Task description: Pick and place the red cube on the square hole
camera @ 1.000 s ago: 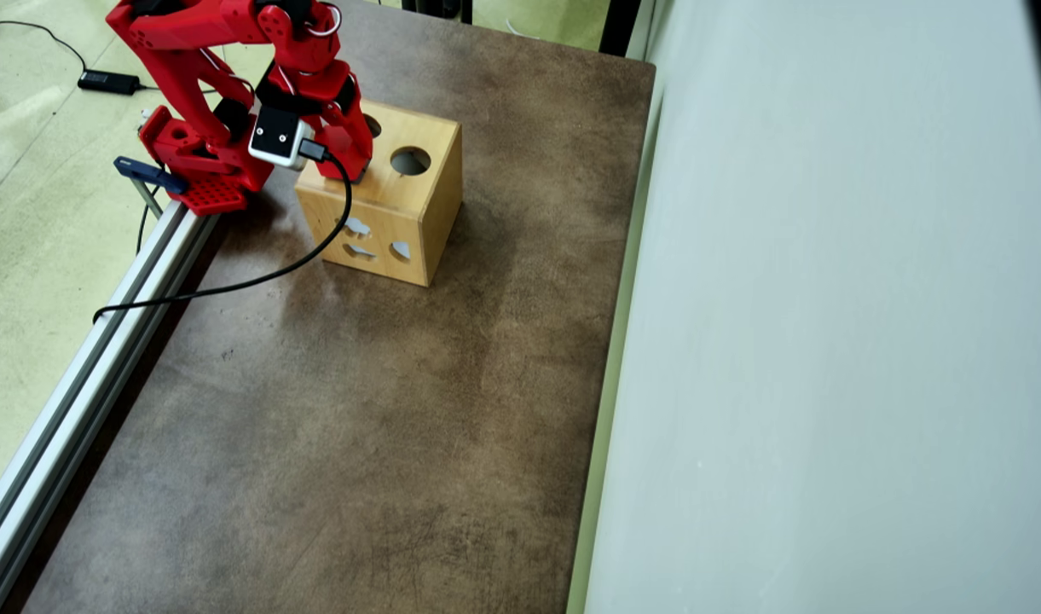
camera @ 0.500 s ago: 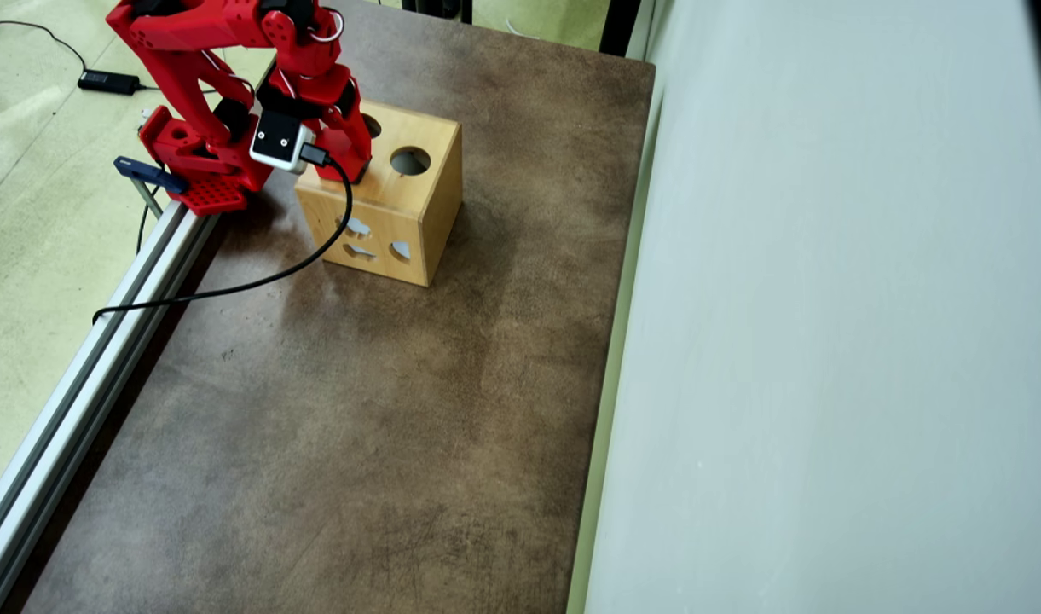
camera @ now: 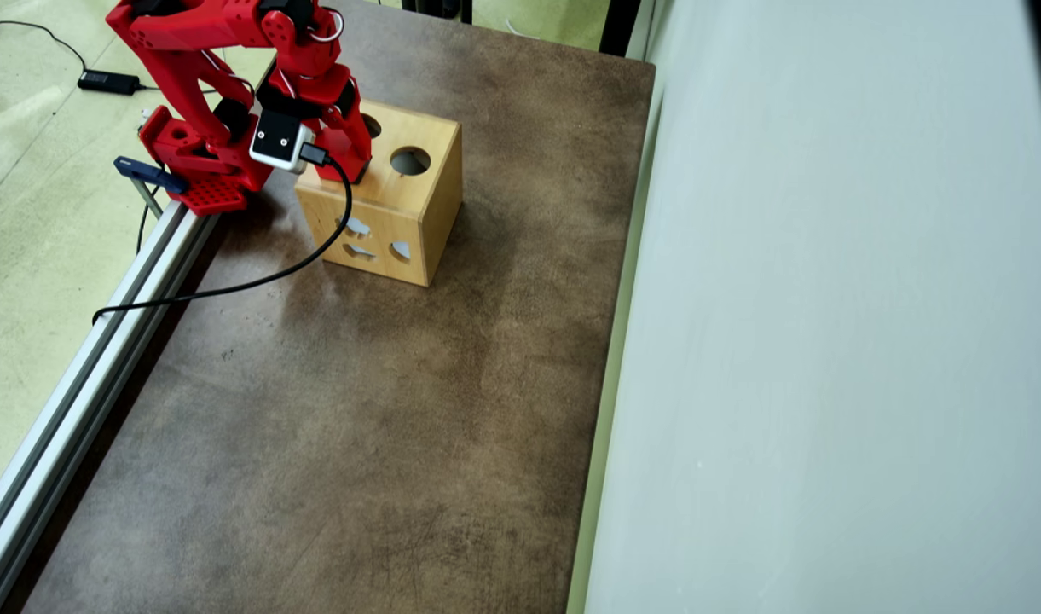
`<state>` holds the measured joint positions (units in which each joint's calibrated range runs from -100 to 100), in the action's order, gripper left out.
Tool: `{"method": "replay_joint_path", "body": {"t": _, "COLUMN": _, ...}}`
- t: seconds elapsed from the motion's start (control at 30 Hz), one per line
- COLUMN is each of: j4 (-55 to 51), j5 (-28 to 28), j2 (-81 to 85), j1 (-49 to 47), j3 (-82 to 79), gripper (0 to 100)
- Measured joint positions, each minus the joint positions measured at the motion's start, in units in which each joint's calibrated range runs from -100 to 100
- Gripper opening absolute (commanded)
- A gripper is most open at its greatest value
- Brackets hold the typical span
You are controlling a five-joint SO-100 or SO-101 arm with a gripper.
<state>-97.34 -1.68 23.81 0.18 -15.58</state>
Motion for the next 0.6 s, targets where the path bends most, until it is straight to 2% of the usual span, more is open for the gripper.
{"method": "replay_joint_path", "body": {"t": 0.6, "j4": 0.0, "j5": 0.0, "j2": 0.0, "j1": -0.2, "j3": 0.1, "gripper": 7}}
